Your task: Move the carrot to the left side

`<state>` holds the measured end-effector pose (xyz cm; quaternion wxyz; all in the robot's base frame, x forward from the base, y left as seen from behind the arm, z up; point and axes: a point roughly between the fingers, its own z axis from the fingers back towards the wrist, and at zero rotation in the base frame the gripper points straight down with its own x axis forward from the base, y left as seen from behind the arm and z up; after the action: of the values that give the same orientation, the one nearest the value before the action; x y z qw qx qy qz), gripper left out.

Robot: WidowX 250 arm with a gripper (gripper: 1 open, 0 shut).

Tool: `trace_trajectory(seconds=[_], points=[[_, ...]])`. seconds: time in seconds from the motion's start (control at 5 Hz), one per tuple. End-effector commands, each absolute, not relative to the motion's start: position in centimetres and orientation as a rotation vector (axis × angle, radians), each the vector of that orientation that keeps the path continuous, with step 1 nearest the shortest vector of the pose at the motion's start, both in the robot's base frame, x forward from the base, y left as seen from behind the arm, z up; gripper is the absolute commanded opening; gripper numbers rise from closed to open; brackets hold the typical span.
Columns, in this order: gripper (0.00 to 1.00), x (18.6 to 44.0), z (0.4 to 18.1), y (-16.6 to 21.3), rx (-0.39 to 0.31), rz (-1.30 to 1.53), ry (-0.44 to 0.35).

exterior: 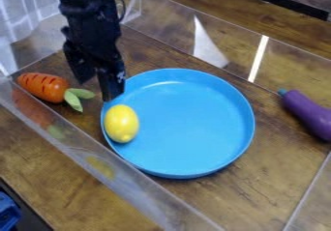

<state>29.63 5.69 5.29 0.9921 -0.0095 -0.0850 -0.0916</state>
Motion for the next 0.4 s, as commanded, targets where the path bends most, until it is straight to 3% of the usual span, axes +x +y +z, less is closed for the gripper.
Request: trace_trajectory(seconds=[0.0, 0.2], points=[[1.00, 29.85, 5.07, 4.99, -0.015, -0.208, -0.203], [1.00, 29.84, 4.15, 4.40, -0.019, -0.217, -0.204]])
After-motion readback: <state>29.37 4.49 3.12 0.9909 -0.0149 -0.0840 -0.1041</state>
